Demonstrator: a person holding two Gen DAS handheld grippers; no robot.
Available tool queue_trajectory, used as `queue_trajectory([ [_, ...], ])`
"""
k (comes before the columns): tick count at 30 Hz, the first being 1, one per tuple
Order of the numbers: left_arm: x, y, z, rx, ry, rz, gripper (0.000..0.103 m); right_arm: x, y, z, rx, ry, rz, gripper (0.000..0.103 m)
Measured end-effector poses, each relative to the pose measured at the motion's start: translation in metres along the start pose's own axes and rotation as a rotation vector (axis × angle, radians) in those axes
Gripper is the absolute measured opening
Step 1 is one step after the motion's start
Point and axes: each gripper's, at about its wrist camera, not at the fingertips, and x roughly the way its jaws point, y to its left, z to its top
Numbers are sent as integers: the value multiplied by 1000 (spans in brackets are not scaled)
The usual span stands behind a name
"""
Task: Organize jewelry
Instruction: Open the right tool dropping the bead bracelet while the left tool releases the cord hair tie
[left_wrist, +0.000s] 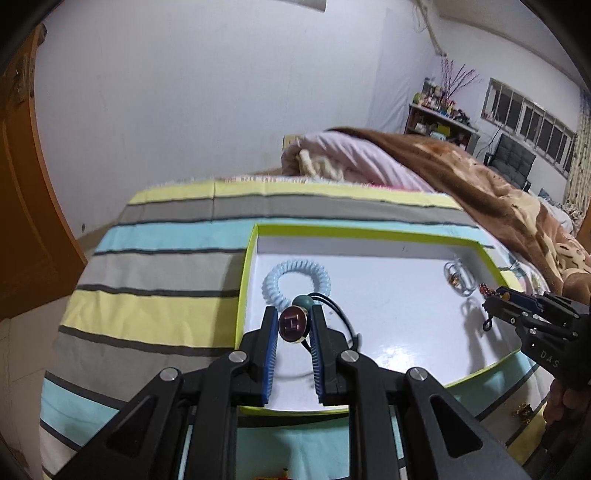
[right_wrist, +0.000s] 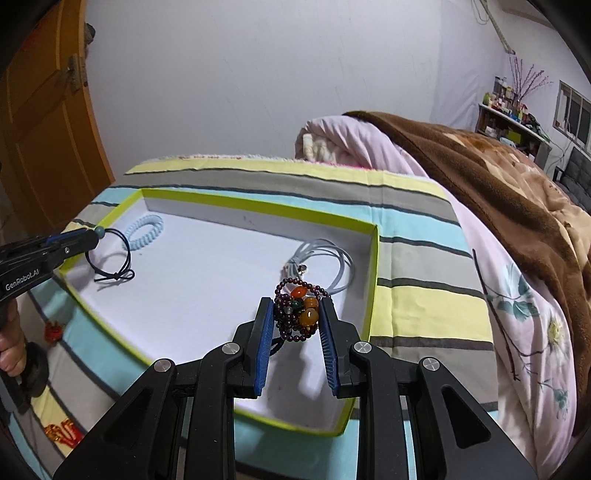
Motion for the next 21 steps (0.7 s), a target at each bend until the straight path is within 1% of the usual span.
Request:
queue_trajectory([
  [3,5,-1,0,3,15,22,18,8,-1,0,3,21,-1,25],
  [8,14,1,-1,-5,60,19,18,11,0,0,-6,30,3,25],
  [14,14,5,-2,-23,58,12,19,11,2,-1,-12,41,10,26],
  [16,14,5,-2,-24,58,9,19,10,1,-1,-9,34,15,31],
  [17,13,6,-2,-24,57,8,19,9,2,-1,-10,30,17,36],
  [19,11,6,-2,-24,49,5,22,5,1,-1,-8,18,22,36],
  [21,8,5,-3,-23,37,7,28,3,1,-1,-4,14,24,36],
])
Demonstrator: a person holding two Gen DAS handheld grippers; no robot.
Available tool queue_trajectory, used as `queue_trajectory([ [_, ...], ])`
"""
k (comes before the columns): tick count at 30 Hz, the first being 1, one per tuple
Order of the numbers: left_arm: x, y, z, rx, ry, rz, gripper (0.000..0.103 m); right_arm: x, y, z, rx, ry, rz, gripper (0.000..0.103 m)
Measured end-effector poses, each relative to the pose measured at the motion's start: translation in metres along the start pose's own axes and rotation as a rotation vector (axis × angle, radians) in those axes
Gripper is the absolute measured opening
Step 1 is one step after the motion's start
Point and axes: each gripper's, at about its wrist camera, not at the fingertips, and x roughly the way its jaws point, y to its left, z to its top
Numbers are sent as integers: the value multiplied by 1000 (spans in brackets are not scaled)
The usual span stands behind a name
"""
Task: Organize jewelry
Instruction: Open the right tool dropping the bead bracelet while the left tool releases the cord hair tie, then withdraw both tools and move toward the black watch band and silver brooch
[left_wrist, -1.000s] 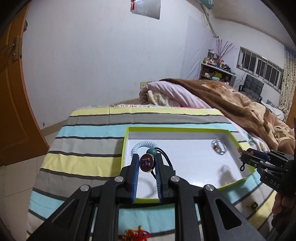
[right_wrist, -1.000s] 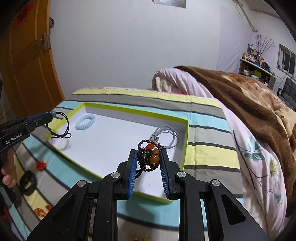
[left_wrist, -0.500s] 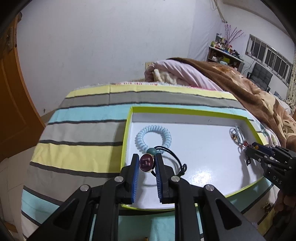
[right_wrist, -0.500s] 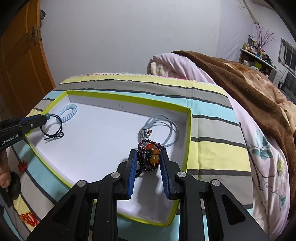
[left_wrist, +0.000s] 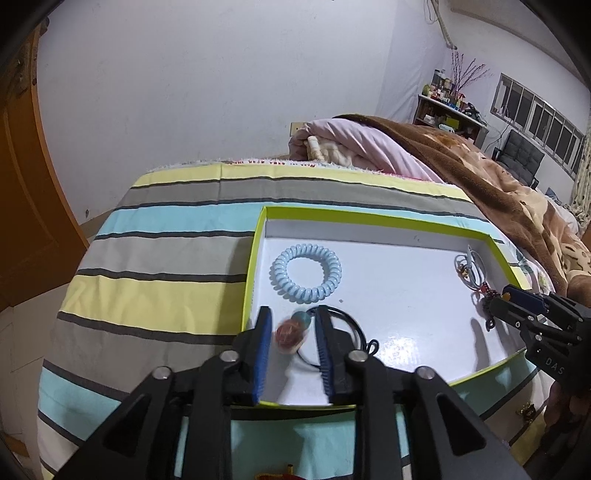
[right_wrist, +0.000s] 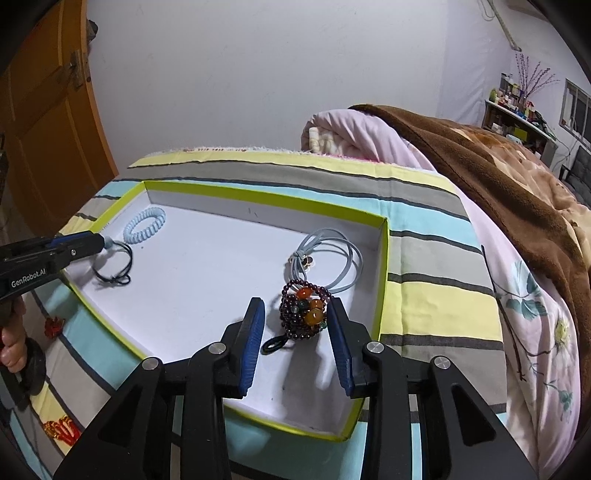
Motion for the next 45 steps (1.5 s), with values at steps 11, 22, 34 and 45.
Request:
queue_trajectory([
  [11,-39,-4,-9,26,-69,-6,29,-32,7,-6,0,-52,16,36],
  [22,-101,-11,-45,29,-155,-23,29,-102,19,-36,35,-147,35,36],
  [34,-153,-21,-91,43,-216,-20,29,-160,37,-83,47,-205,52,36],
  [45,-190,-27,-128,43,-246,-20,29,-197,49,-121,39,-221,48,36],
])
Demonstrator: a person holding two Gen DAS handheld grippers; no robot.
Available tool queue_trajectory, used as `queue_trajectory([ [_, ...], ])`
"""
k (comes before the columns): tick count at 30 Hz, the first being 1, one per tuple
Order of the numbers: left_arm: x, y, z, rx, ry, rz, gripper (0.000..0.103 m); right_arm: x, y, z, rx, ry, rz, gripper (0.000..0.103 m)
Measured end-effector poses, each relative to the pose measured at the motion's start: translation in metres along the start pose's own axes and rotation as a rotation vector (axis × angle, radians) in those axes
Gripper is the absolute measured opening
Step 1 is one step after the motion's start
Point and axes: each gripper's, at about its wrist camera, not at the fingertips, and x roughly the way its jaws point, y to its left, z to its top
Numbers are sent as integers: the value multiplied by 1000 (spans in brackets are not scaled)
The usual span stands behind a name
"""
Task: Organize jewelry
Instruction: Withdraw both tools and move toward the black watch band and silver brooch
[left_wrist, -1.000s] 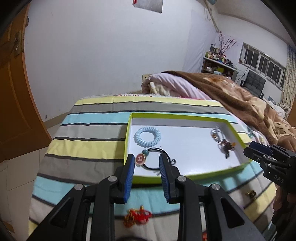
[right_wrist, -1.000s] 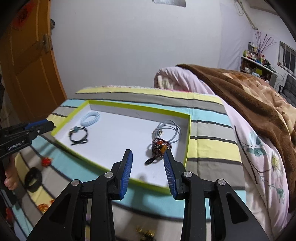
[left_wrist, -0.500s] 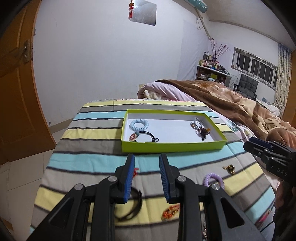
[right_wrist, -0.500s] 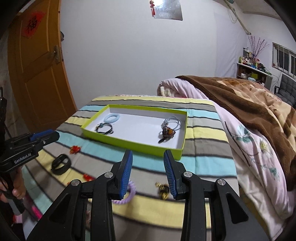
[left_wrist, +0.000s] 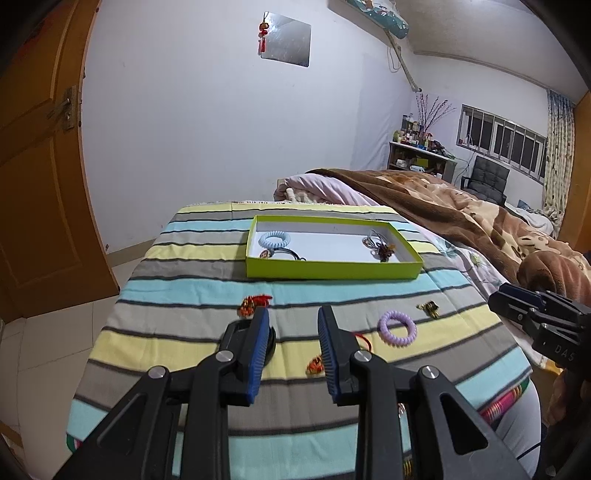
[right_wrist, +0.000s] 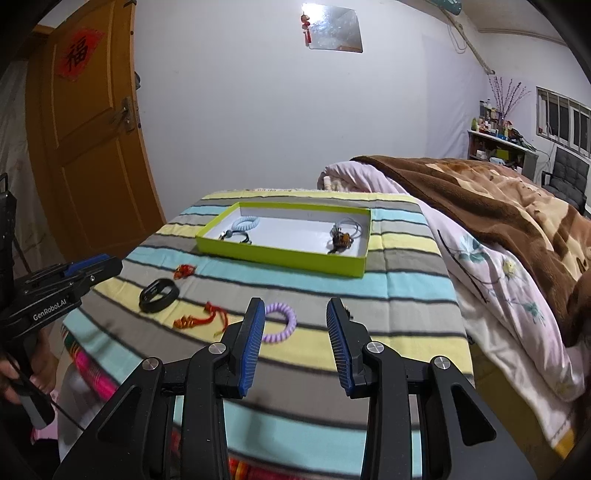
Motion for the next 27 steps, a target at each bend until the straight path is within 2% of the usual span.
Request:
queue_trajectory([
  [12,-18,6,-24,-45,24,-7,29,-15,1,-26,15,31,29,36],
  [27,-4,1,-26,-17,45,-36,29,-6,-5,-25,28,52,37,36],
])
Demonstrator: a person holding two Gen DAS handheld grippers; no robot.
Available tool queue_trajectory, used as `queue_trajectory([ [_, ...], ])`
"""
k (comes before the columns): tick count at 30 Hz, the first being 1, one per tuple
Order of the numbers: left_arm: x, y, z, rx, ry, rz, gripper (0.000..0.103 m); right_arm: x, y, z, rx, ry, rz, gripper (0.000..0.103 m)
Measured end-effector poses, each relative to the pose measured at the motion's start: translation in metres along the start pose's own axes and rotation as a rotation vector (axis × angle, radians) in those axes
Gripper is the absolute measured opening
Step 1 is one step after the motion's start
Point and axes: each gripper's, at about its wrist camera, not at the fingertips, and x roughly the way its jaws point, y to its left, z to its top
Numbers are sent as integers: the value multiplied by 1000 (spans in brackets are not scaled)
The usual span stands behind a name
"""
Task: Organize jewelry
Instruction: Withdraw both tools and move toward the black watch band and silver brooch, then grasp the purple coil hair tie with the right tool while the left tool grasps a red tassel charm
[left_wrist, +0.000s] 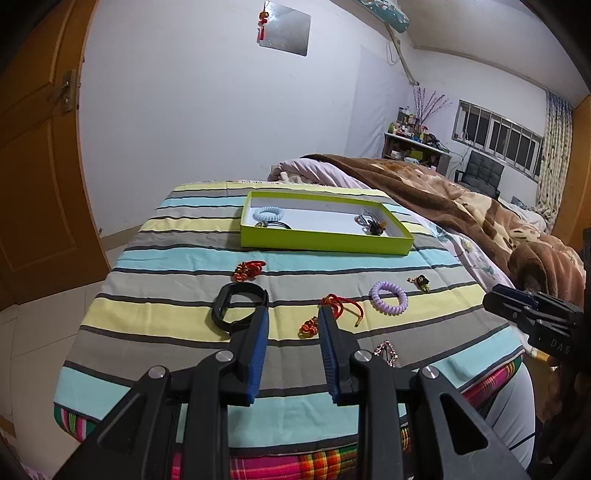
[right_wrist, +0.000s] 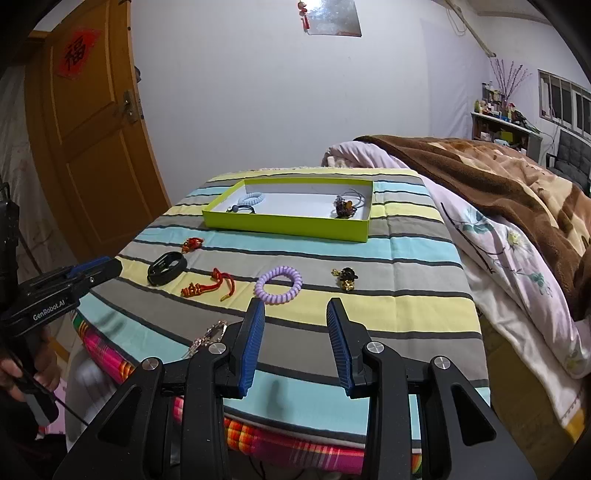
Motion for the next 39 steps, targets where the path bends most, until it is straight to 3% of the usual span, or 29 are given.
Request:
queue_trajectory([
  [27,71,-12,-3,92,133,-87,32,74,-3,14,15,102,23,36],
  [39,92,-11,-7,102,201,-68,32,114,4,20,-1,202,11,36],
])
